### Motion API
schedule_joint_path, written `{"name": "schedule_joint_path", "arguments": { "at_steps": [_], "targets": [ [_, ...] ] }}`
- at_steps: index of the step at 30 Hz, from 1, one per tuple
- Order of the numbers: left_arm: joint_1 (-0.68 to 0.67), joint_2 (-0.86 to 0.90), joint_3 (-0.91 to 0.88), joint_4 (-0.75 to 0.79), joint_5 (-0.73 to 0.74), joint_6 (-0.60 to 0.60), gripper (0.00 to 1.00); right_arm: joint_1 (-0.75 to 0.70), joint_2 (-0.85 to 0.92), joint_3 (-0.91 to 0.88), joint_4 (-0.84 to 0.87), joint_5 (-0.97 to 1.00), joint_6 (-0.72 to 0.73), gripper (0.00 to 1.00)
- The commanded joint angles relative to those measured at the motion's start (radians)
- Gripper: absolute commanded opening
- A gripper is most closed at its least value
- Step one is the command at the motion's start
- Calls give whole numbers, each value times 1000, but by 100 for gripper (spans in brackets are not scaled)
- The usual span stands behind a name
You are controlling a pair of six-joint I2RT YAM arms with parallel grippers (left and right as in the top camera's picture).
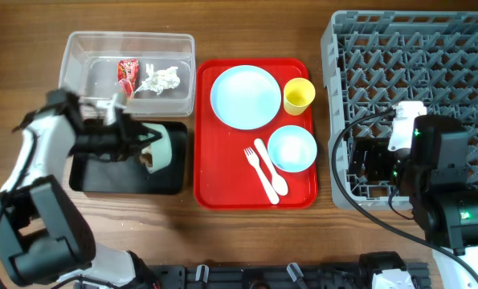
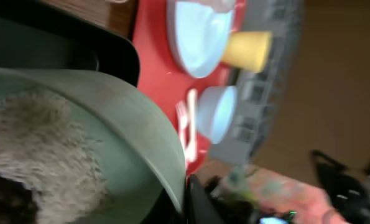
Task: Sort waste into correct bins and load items into the dishwasher rack
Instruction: 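Tilt the green bowl over the black tray to pour out the rice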
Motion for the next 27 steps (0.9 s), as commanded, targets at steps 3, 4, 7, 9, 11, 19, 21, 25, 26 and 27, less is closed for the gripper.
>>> {"name": "schedule_joint_path", "arguments": {
  "at_steps": [3, 4, 7, 9, 11, 19, 21, 25, 26, 27],
  "targets": [
    [180, -17, -107, 11, 352, 164, 4, 3, 2, 18, -1, 22, 3, 100],
    [199, -17, -115, 11, 354, 164, 4, 3, 2, 18, -1, 22, 3, 100],
    [222, -17, -119, 7, 367, 163, 4, 3, 2, 18, -1, 22, 3, 100],
    [221, -17, -119, -2, 402, 163, 4, 3, 2, 18, -1, 22, 3, 100],
    [221, -17, -119, -3, 422, 163, 4, 3, 2, 18, -1, 22, 3, 100],
    [222, -17, -119, 56, 423, 192, 4, 3, 2, 18, -3, 22, 4, 100],
    [221, -17, -119, 98, 433, 74, 4, 3, 2, 18, -4, 22, 3, 100],
    [223, -18, -119, 118, 501, 157, 4, 3, 2, 18, -10, 22, 4, 100],
    [224, -18, -119, 131, 483, 88, 4, 3, 2, 18, -10, 22, 3, 100],
    [225, -18, -119, 124, 503, 45, 4, 3, 2, 18, -10, 22, 3, 100]
  ]
}}
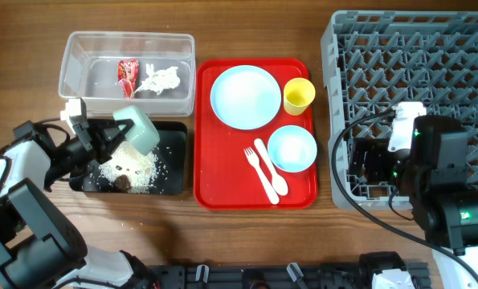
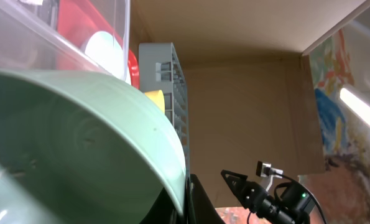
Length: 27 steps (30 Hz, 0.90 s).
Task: Sort waste into correct bins and load items into the dishwasher rack
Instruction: 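Tilt the green bowl over the black tray to pour out the rice, then set the emptied green bowl back on the red tray, release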
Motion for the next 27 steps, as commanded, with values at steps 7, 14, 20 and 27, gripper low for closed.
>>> {"name": "schedule_joint_path", "arguments": {
  "at_steps": [7, 14, 20, 27],
  "targets": [
    [7, -46, -4, -1, 89, -83, 4, 3, 2, 18, -9, 22, 3, 99],
    [-101, -245, 16, -9, -291, -253, 4, 3, 2, 18, -8, 22, 3, 99],
    [-445, -318, 16, 106, -620, -393, 4, 3, 2, 18, -5, 22, 3, 100],
    [-947, -311, 16, 409, -1146, -552, 4, 3, 2, 18, -7, 22, 3, 100]
  ]
}}
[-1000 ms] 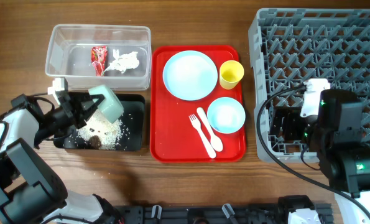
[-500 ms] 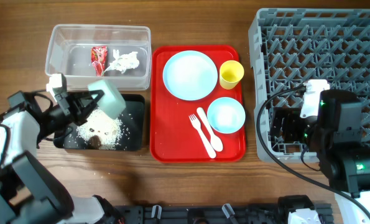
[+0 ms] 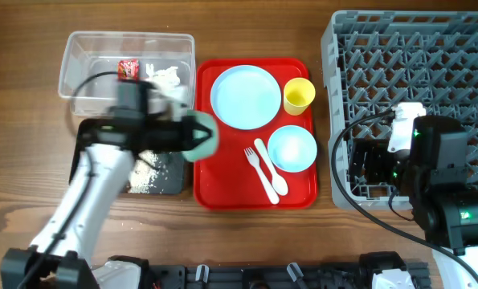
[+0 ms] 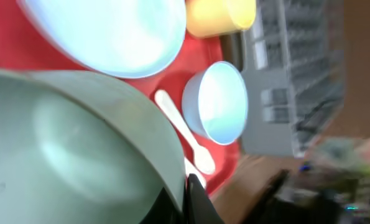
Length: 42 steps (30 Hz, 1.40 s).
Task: Sort waste into correct bins and load items into the dishwasher rack
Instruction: 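Set the emptied green bowl back on the red tray, release, then grasp the yellow cup with the left gripper and lift it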
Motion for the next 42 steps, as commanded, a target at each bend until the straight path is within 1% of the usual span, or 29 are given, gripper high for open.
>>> {"name": "schedule_joint_path", "arguments": {
  "at_steps": [1, 4, 6, 11, 15, 16, 17, 18, 19, 20, 21, 22, 23, 24, 26, 29, 30, 32, 35, 37, 40, 42],
  "targets": [
    [-194, -8, 11, 93, -362, -82, 4, 3, 2, 18, 2, 23, 4, 100],
    [-325, 26, 11, 158, -525, -85, 4, 3, 2, 18, 1, 22, 6, 100],
    [-375, 66, 11, 161, -618, -97, 4, 3, 2, 18, 1, 22, 7, 100],
    [-418, 181, 11, 165, -609, -115, 4, 3, 2, 18, 2, 22, 6, 100],
    [-418, 209, 11, 175, -605, -115, 4, 3, 2, 18, 3, 22, 6, 100],
    [-418, 209, 11, 175, -605, -115, 6, 3, 3, 18, 5, 22, 6, 100],
    [-418, 209, 11, 175, -601, -115, 13, 3, 5, 18, 5, 22, 6, 100],
    [-418, 209, 11, 175, -597, -115, 23, 3, 5, 18, 5, 22, 6, 100],
    [-418, 209, 11, 175, -597, -115, 27, 3, 5, 18, 4, 23, 6, 100],
    [-418, 209, 11, 175, -597, -115, 34, 3, 5, 18, 4, 23, 6, 100],
    [-418, 209, 12, 177, -593, -115, 46, 3, 5, 18, 5, 23, 6, 100],
    [-418, 209, 16, 174, -583, -114, 49, 3, 5, 18, 6, 25, 7, 100],
    [-416, 208, 25, 170, -577, -113, 50, 3, 5, 18, 8, 31, 8, 100],
    [-410, 208, 55, 137, -570, -111, 52, 3, 5, 18, 9, 69, 43, 100],
    [-394, 208, 128, 76, -557, -106, 57, 3, 5, 20, 10, 121, 92, 100],
    [-357, 209, 275, 33, -516, -106, 66, 3, 5, 21, 32, 123, 85, 100],
    [-341, 211, 332, 47, -511, -106, 68, 3, 5, 20, 37, 125, 85, 100],
    [-324, 219, 390, 106, -511, -106, 68, 3, 5, 20, 40, 132, 93, 100],
    [-318, 243, 397, 290, -511, -108, 68, 3, 5, 20, 39, 160, 167, 100],
    [-325, 283, 397, 373, -510, -140, 69, 3, 5, 20, 39, 160, 189, 99],
    [-325, 377, 432, 401, -439, -190, 68, 3, 5, 20, 39, 160, 188, 100],
    [-325, 447, 521, 342, -414, -189, 66, 3, 5, 20, 39, 160, 188, 100]
  ]
}}
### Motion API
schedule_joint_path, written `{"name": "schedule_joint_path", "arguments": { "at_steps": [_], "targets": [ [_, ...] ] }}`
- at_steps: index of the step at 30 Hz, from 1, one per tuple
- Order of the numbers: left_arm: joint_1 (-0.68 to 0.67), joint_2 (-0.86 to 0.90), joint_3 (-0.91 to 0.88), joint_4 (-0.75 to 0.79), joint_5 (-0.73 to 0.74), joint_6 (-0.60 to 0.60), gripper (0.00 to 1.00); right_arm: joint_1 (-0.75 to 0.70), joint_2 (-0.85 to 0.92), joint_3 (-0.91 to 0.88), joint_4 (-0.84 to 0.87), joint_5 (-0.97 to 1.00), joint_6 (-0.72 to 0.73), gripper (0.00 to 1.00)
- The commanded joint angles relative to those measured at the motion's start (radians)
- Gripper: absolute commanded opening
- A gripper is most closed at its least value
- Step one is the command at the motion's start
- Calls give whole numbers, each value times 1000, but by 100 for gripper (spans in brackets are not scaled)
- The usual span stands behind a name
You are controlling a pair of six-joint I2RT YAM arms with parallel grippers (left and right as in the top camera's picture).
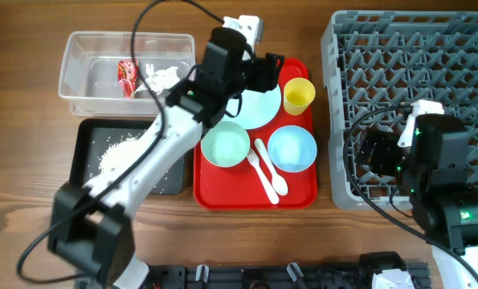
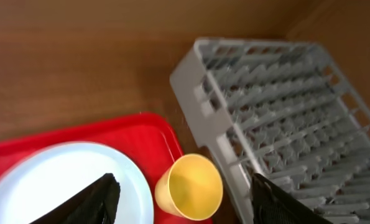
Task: Sort waste into correct bins and load items into the dishwasher rack
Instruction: 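Grasp the yellow cup with the left gripper and lift it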
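An empty pale green bowl (image 1: 226, 144) stands on the red tray (image 1: 210, 189), next to a blue bowl (image 1: 292, 148), a white fork and spoon (image 1: 264, 170), a blue plate (image 1: 259, 108) and a yellow cup (image 1: 299, 95). My left gripper (image 1: 271, 72) hovers open over the tray's far edge. In the wrist view its fingers (image 2: 97, 200) straddle the yellow cup (image 2: 189, 186) from above, beside the plate (image 2: 60, 180). My right gripper (image 1: 375, 154) is at the grey dishwasher rack's (image 1: 431, 72) left side, its jaws unclear.
A clear bin (image 1: 86, 88) at the back left holds a red wrapper (image 1: 127, 72) and crumpled white tissue (image 1: 162, 76). A black tray (image 1: 170, 172) in front of it holds spilled rice (image 1: 118, 152). The rack (image 2: 284, 93) stands right of the red tray.
The green bowl, then held over the red tray's left edge, now stands on the tray. My left gripper has let it go, opened and moved to the yellow cup.
My left gripper held the green bowl with food tipped over the black tray. Then the food lay in that tray and the bowl was empty. The bowl was then over the red tray's edge, and now rests on it, released.
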Motion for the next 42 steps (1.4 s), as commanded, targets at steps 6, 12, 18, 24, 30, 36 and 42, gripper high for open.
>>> {"name": "schedule_joint_path", "arguments": {
  "at_steps": [6, 12, 18, 24, 30, 36, 42],
  "targets": [
    [-4, 297, 472, -367, 74, -5, 66, 3, 5, 20, 0, 26, 25, 100],
    [-31, 391, 493, -442, 72, -4, 68, 3, 14, 20, -5, 25, 26, 100],
    [-80, 462, 492, -450, 21, -5, 52, 3, 20, 20, -10, 25, 26, 100],
    [-98, 503, 490, -470, -55, -4, 51, 3, 20, 20, -16, 25, 26, 100],
    [-97, 537, 486, -498, -59, -4, 31, 3, 20, 20, -35, 25, 26, 100],
    [-80, 527, 486, -505, -57, -6, 4, 3, 20, 20, -42, 26, 25, 100],
    [7, 403, 486, -520, 141, -62, 4, 3, 49, 20, 10, 71, 25, 100]
  ]
}}
